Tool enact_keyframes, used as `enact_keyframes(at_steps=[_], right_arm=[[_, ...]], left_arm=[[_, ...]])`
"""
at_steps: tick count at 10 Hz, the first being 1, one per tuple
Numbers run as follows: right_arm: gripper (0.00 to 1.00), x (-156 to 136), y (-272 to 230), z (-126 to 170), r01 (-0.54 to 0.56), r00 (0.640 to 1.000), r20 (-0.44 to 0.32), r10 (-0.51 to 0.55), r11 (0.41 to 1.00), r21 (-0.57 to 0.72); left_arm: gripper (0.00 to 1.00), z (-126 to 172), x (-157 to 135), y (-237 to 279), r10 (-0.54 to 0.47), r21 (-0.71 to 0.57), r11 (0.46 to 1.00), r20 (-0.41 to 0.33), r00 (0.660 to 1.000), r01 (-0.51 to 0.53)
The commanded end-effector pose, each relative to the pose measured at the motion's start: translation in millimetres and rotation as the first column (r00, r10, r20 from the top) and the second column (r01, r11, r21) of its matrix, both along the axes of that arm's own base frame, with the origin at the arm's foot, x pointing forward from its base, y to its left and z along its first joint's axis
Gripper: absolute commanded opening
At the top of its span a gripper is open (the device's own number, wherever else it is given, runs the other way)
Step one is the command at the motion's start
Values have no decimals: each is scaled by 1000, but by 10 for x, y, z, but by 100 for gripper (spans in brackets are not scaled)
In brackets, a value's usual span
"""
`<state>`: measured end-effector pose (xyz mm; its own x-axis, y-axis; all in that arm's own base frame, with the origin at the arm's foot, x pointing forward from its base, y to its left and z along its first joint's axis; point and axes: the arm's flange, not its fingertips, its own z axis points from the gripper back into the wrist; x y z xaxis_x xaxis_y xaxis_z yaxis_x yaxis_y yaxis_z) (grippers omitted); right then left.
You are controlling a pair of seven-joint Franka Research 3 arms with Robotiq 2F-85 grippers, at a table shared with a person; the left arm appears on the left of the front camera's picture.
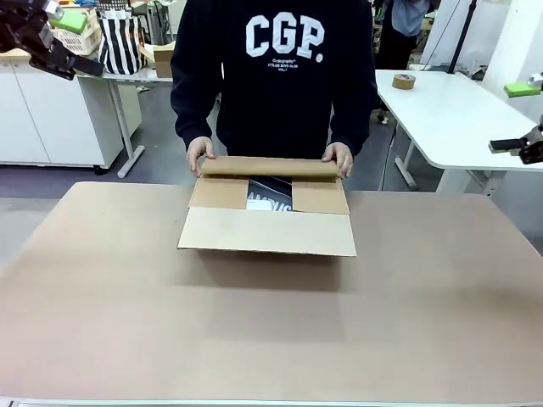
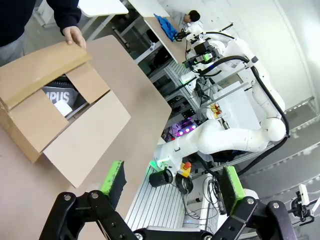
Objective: Pack the gift set into the box.
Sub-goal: Press and hold the closed box until the human finishes sealing it.
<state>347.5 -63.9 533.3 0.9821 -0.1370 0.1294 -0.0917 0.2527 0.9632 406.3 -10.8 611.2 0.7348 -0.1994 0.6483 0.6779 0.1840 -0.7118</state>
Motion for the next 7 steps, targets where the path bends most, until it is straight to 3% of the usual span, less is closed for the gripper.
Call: enact_keyframes(at_steps=[1, 7], right_arm=[[100, 19, 15, 12, 0, 1000, 24, 0, 1000, 22], [100, 19, 15, 12, 0, 1000, 24, 0, 1000, 22]], left_arm=[[100, 10, -18, -6, 3, 0, 1000, -10, 1000, -3], [100, 10, -18, -6, 3, 0, 1000, -10, 1000, -3]])
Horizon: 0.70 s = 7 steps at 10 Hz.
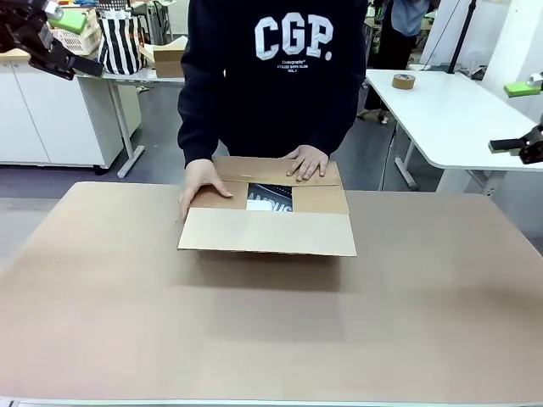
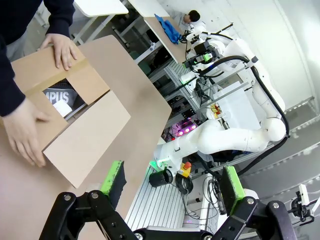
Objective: Pack the gift set into the box.
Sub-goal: Press and hold the closed box until the human finishes sealing it.
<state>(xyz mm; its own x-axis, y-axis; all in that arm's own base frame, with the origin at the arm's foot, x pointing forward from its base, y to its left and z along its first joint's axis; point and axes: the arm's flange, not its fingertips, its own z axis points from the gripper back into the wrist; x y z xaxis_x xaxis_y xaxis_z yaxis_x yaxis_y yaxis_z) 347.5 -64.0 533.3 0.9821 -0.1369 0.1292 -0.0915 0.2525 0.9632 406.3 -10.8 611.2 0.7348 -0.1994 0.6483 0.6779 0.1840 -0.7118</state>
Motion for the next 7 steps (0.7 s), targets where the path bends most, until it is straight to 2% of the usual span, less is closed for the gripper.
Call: enact_keyframes(at_steps=[1, 7], right_arm=[[100, 19, 15, 12, 0, 1000, 24, -1, 1000, 22], [100, 19, 15, 12, 0, 1000, 24, -1, 1000, 22]], left_arm=[[100, 10, -18, -6, 3, 0, 1000, -10, 1000, -3], [100, 10, -18, -6, 3, 0, 1000, -10, 1000, -3]])
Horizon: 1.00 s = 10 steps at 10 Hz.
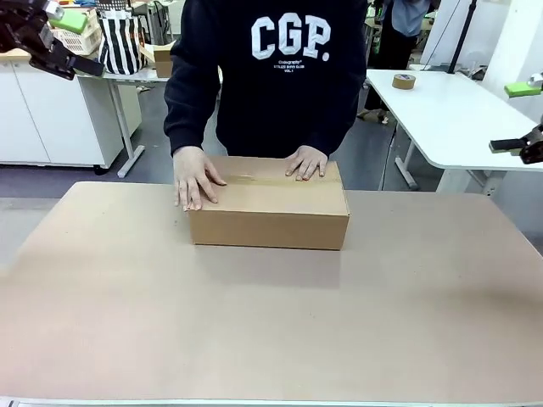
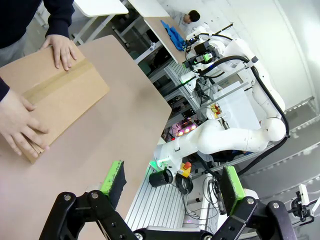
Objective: Pack the gift set into the box.
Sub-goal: Press and hold the closed box until the human finishes sealing it.
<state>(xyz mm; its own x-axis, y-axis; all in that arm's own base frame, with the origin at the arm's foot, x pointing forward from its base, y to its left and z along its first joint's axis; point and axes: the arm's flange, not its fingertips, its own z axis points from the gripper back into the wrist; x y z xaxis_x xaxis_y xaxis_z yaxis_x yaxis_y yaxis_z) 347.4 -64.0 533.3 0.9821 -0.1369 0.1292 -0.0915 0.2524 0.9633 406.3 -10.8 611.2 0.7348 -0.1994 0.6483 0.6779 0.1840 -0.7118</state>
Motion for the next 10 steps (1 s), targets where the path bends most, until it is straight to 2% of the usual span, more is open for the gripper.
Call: enact_keyframes(at_steps=[1, 10], right_arm=[[100, 19, 16, 12, 0, 1000, 24, -1, 1000, 22], [100, 19, 16, 12, 0, 1000, 24, -1, 1000, 22]], left_arm=[[100, 10, -18, -6, 3, 0, 1000, -10, 1000, -3], [100, 10, -18, -6, 3, 0, 1000, -10, 1000, -3]])
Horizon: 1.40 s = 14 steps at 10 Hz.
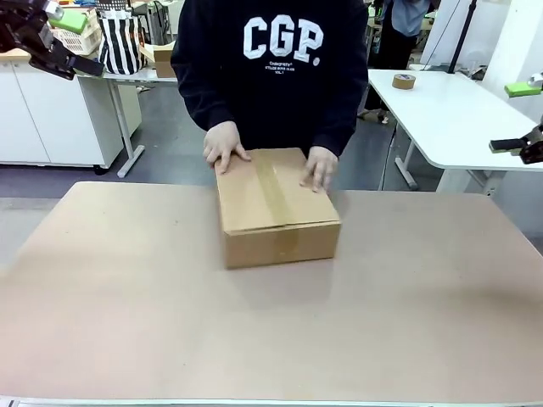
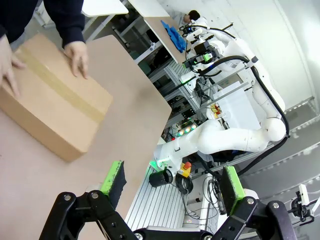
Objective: Pack the gift set into the box.
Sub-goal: Press and hold the closed box until the human finishes sealing it.
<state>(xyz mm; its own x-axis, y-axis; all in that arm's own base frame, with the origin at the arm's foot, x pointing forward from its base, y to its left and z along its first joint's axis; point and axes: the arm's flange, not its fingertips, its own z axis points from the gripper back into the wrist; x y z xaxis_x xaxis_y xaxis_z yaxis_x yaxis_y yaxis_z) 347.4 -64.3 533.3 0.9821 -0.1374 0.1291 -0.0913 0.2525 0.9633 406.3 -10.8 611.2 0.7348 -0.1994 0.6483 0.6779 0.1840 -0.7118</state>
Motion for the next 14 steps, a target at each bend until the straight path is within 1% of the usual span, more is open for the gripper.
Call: enact_keyframes(at_steps=[1, 14], right_arm=[[100, 20, 18, 12, -1, 1000, 25, 0, 1000, 22], [100, 20, 18, 12, -1, 1000, 25, 0, 1000, 22]], left_arm=[[100, 10, -18, -6, 3, 0, 1000, -10, 1000, -3], [100, 10, -18, -6, 3, 0, 1000, -10, 1000, -3]])
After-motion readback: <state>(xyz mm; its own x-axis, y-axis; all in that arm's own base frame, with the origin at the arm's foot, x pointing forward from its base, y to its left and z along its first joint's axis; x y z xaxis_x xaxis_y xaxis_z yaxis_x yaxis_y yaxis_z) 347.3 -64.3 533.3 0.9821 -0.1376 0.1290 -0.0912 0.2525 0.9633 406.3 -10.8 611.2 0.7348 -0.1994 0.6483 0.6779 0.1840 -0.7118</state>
